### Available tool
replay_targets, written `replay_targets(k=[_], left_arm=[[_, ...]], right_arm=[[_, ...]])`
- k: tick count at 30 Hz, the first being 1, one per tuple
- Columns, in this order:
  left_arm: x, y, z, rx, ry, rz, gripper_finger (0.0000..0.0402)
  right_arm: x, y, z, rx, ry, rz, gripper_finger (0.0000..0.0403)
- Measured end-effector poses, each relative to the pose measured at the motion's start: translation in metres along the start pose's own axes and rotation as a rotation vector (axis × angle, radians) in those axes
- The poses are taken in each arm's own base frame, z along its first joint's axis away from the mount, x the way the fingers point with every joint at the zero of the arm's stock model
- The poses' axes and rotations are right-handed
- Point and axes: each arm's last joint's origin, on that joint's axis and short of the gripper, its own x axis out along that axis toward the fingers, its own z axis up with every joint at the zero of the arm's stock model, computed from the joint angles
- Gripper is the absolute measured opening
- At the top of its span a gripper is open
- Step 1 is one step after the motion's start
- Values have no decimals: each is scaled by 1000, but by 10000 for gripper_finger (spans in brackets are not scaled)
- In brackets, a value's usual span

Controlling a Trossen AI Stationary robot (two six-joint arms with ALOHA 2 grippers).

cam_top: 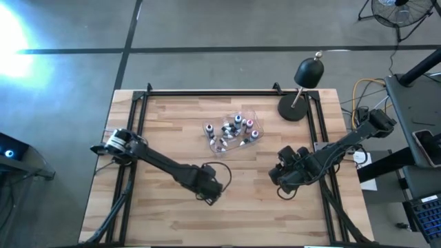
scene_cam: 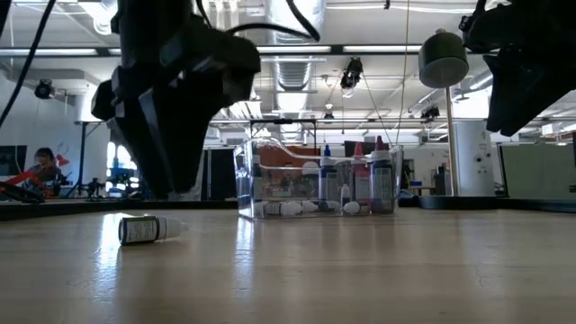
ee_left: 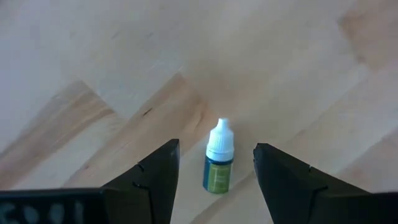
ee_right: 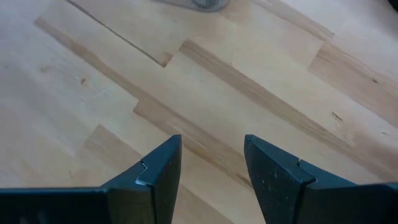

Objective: Pick & Place food coloring
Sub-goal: Put the small green food coloring bottle into the transparent bin

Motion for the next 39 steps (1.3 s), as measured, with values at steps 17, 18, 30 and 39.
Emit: replay_targets(k=[17, 18, 30, 39], left_arm=[[30, -5, -2, 3, 61, 31, 155], [31, -5, -2, 6, 62, 33, 147], [31, 0, 3, 24, 17, 85, 56], [-31, 10, 19, -1, -294, 80, 33]], right_arm=[[0, 0, 0, -27, -2, -3, 169], [1, -1, 0, -28, -2, -3, 169], [5, -4, -3, -34, -2, -21, 169], [7, -5, -4, -35, -3, -26, 169]])
